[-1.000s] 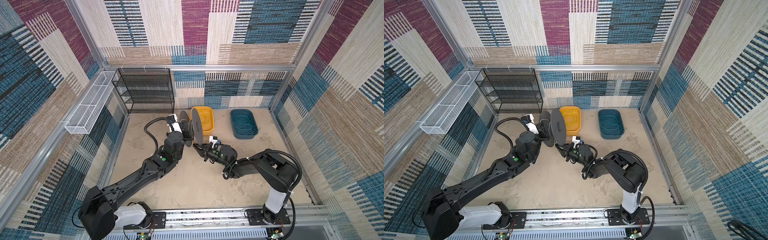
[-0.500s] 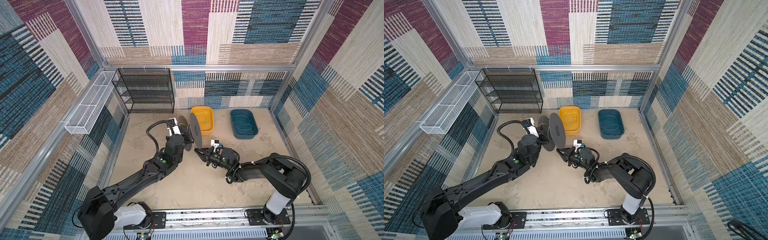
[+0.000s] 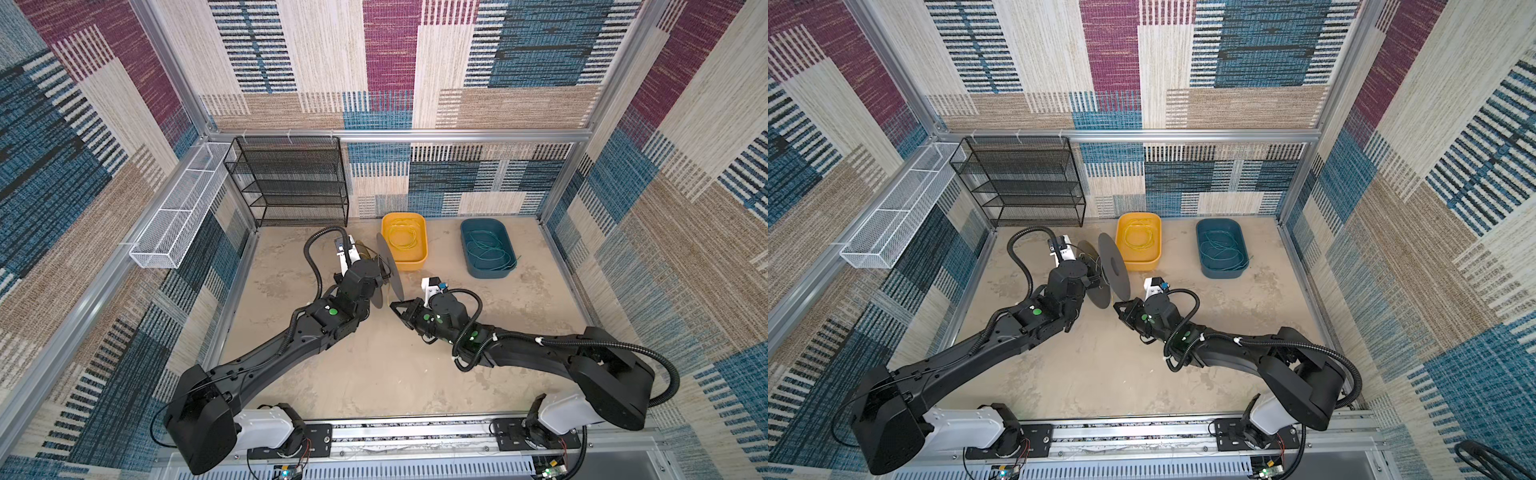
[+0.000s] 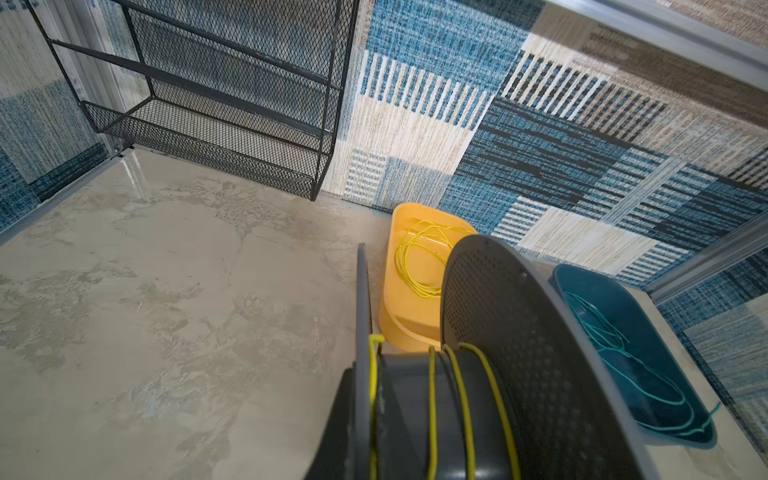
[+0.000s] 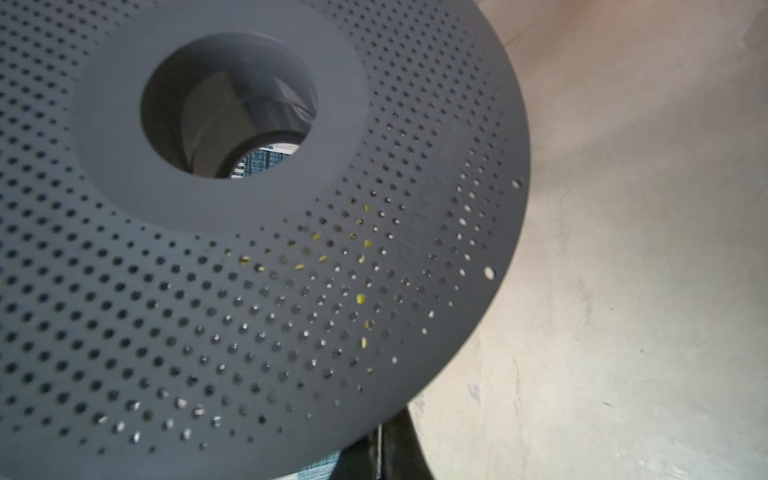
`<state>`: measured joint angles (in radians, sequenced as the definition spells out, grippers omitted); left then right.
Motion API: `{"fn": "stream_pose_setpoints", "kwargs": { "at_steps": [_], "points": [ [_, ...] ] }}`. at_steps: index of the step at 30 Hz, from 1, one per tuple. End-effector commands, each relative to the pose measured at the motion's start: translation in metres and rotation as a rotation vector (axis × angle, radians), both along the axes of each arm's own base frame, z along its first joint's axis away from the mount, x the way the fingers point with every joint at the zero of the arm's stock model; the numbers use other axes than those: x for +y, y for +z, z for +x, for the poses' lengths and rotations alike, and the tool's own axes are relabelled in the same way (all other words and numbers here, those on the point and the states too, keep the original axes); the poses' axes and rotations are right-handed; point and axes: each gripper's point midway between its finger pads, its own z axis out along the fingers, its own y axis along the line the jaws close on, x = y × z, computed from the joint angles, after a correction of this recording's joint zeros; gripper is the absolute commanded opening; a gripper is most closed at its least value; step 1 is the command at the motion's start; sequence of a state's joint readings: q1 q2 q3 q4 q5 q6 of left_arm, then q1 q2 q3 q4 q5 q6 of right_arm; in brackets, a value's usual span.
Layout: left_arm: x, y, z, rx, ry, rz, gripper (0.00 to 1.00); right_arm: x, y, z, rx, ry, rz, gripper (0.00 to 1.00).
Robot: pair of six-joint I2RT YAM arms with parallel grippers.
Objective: Wrap the cables
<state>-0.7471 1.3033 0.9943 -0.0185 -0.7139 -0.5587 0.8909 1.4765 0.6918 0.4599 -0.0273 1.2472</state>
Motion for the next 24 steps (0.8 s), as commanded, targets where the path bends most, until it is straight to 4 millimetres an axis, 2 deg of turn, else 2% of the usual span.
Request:
{"fn": "stream_pose_setpoints", "kwargs": {
  "at_steps": [1,5,12,24],
  "points": [
    [0.0,-0.016,-0.004,0.08,-0.018,0.058,0.0,0.006,0.021,0.0,-0.12,0.023,-0.027,0.0],
    [-0.001,-0.023,-0.006,0.128,-0.024,0.083,0.0,0.008,0.031,-0.005,-0.205,0.015,-0.114,0.0],
    [-0.006,-0.028,-0.006,0.194,-0.037,0.1,0.0,0.006,0.034,-0.011,-0.304,0.002,-0.228,0.0],
    [-0.022,-0.037,0.006,0.261,-0.071,0.169,0.0,0.007,0.06,-0.023,-0.506,-0.006,-0.376,0.0]
  ]
}}
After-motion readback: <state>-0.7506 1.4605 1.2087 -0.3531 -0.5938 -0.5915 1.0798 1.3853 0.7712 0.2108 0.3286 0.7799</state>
